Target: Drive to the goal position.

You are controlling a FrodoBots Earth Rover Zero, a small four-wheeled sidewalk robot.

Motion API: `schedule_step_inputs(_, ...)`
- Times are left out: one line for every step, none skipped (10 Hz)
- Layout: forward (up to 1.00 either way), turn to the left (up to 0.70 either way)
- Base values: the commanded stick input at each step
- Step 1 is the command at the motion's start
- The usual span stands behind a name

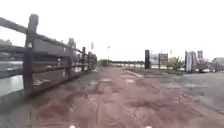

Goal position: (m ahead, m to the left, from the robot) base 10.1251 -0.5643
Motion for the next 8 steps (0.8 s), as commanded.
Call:
schedule_step_inputs(1.0,-0.01)
schedule_step_inputs(1.0,-0.29)
schedule_step_inputs(1.0,-0.29)
schedule_step_inputs(1.0,-0.29)
schedule_step_inputs(1.0,-0.29)
schedule_step_inputs(1.0,-0.29)
schedule_step_inputs(1.0,-0.29)
schedule_step_inputs(1.0,-0.29)
